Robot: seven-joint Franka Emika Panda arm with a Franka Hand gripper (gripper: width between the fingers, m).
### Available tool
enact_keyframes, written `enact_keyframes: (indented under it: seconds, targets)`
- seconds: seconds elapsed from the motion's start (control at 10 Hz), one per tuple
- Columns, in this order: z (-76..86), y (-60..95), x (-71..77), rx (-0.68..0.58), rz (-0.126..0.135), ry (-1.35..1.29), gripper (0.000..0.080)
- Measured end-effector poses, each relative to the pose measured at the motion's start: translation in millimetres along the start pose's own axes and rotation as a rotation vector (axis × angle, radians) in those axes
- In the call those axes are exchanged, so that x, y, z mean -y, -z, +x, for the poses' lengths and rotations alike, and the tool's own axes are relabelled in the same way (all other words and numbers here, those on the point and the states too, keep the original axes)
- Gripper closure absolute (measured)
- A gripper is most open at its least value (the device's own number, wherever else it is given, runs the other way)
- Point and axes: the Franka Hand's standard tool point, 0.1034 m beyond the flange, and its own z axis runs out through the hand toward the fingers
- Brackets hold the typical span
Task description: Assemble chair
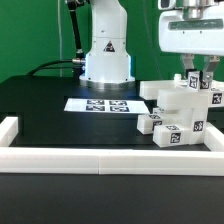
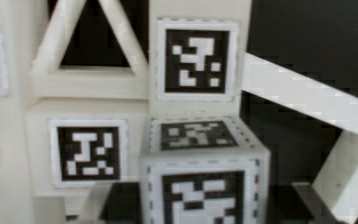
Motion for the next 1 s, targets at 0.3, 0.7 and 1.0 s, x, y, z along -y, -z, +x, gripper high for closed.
enact_keyframes:
  seconds: [0.3, 0.7, 1.0]
  targets:
    - [-0.3, -0.4, -0.2, 0.0, -0.001, -0.032, 0.05]
    - [-10.2, 7.8, -0.4, -0.007, 0.004, 0.13, 0.0163]
    - [-33.2, 17.2, -16.7, -0.001, 0.017, 0.279, 0.015]
